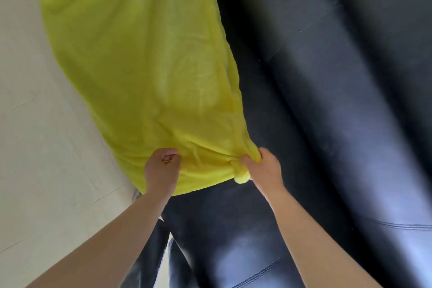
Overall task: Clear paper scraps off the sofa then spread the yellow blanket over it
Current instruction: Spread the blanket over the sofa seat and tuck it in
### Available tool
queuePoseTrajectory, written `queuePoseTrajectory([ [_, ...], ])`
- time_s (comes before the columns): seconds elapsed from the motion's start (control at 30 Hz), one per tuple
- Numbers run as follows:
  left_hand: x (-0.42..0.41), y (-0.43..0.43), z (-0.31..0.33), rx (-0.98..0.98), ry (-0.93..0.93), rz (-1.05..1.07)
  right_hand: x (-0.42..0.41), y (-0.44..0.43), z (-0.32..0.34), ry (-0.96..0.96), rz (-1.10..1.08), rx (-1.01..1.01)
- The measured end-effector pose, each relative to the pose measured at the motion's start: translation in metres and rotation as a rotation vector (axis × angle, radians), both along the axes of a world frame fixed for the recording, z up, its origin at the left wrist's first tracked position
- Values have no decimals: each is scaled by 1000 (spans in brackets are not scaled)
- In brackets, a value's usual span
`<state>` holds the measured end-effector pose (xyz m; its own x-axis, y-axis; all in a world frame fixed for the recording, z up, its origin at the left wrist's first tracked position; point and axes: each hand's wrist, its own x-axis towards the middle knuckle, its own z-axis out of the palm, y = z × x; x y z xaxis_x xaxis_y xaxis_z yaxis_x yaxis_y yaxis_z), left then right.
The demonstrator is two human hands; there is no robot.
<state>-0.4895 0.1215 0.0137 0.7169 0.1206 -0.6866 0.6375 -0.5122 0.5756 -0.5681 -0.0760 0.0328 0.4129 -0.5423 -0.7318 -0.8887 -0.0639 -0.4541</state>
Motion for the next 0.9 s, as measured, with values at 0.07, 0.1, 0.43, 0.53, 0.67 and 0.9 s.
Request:
queuePoseTrajectory([
  [0.07, -1, -11, 4, -16, -4, -4, 4, -33, 7, 7, 3, -54],
  [0.1, -1, -16, 4, -19, -6, 0, 6, -49, 10, 17, -1, -84],
  [0.43, -11, -3, -7, 119, -11, 80, 16, -109, -5, 100, -250, -276],
  [0.53, -15, 14, -12, 254, -10, 111, 12, -80, -6, 81, -133, -560],
  [0.67, -22, 33, -18, 403, 101, 109, 11, -39, -12, -302, 477, -686],
  [0.9, -29, 38, -28, 313, 222, 66, 22, -51, -39, 72, 507, -514],
])
